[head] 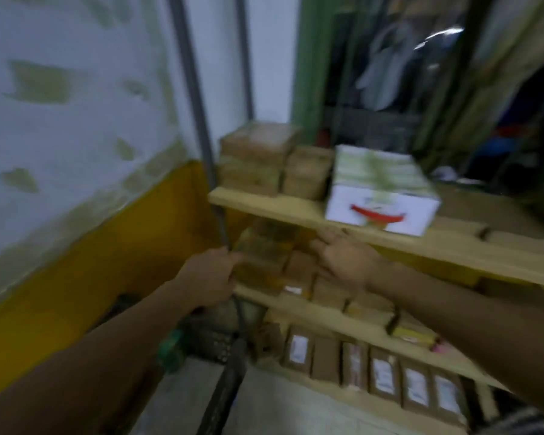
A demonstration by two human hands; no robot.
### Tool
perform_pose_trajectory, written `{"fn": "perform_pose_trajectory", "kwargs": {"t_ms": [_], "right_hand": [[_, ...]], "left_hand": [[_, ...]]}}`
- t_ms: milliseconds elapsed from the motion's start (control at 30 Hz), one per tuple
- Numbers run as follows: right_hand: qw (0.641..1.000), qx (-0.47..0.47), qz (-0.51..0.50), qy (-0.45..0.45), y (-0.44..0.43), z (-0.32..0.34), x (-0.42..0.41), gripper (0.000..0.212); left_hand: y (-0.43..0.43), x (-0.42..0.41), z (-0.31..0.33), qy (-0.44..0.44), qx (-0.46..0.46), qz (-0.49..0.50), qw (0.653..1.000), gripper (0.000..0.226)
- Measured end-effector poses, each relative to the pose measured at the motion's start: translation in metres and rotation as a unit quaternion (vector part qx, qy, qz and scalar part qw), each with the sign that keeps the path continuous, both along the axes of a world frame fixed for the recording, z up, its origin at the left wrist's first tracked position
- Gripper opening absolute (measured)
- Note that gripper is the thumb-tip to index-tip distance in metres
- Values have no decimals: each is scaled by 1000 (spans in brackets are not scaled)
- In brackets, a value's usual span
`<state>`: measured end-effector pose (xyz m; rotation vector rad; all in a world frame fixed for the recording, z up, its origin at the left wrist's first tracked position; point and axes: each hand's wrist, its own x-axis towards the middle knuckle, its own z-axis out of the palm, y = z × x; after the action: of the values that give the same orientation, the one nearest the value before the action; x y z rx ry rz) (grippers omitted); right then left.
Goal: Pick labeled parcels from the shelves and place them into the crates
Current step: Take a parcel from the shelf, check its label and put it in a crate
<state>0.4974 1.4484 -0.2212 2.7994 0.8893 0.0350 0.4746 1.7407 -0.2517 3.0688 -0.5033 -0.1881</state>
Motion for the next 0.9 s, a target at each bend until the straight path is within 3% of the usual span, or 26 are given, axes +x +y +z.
{"fn": "perform_pose_trajectory", "kwargs": {"t_ms": [100,367,700,900], "right_hand": [[994,10,-97,-46,-93,36,-44,49],[940,30,-322,-112,-320,94,-200,53],[885,25,-448,-124,-516,139,-399,50],[850,79,-512,-99,-620,154,-478,54]], "left_hand": [[-100,10,32,-44,-36,-87,995,27],[-355,-32,110,-110,-61,-297,947,37],[-601,-153,143,-132,-52,-403,904,52],[-727,-213,160,-143,-40,-441,885,74]]}}
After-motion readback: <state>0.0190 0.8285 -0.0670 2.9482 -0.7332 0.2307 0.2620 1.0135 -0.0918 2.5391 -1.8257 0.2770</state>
